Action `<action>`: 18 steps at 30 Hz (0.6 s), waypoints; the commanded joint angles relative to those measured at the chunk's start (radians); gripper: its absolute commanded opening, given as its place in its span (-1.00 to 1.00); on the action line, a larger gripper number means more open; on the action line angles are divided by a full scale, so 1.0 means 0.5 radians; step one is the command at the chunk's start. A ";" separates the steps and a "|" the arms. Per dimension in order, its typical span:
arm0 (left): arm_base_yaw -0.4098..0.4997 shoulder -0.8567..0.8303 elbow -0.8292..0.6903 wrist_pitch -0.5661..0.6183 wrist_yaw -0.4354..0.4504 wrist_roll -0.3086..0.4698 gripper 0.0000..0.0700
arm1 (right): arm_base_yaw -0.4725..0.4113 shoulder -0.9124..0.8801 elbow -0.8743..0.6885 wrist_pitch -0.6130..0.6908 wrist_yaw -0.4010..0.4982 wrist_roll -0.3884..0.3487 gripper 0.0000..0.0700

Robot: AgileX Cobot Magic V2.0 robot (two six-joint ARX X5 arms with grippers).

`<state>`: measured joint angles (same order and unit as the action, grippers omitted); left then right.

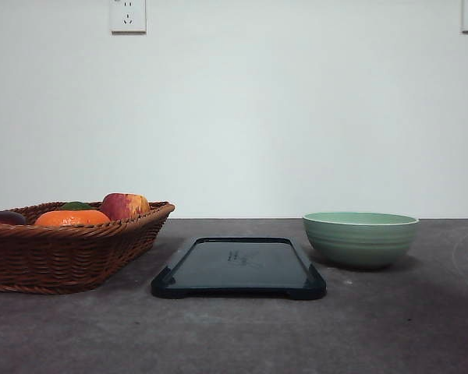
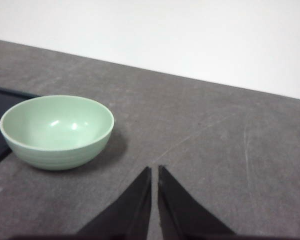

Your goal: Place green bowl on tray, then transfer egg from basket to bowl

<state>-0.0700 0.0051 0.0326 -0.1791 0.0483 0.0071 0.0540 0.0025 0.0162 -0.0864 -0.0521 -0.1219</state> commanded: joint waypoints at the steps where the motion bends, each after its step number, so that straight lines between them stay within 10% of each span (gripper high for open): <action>1: 0.001 -0.003 -0.037 -0.015 0.000 -0.041 -1.00 | 0.004 0.002 -0.008 0.030 -0.002 0.034 -0.96; 6: 0.001 -0.003 -0.037 -0.014 0.000 -0.409 -1.00 | 0.004 0.002 -0.008 0.038 0.024 0.173 -0.97; 18: 0.001 -0.003 -0.037 0.029 0.000 -1.320 -1.00 | 0.004 0.002 -0.006 0.120 0.064 1.050 -0.98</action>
<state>-0.0700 0.0051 0.0326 -0.1765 0.0483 -0.5764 0.0540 0.0025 0.0162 -0.0491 -0.0092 0.3105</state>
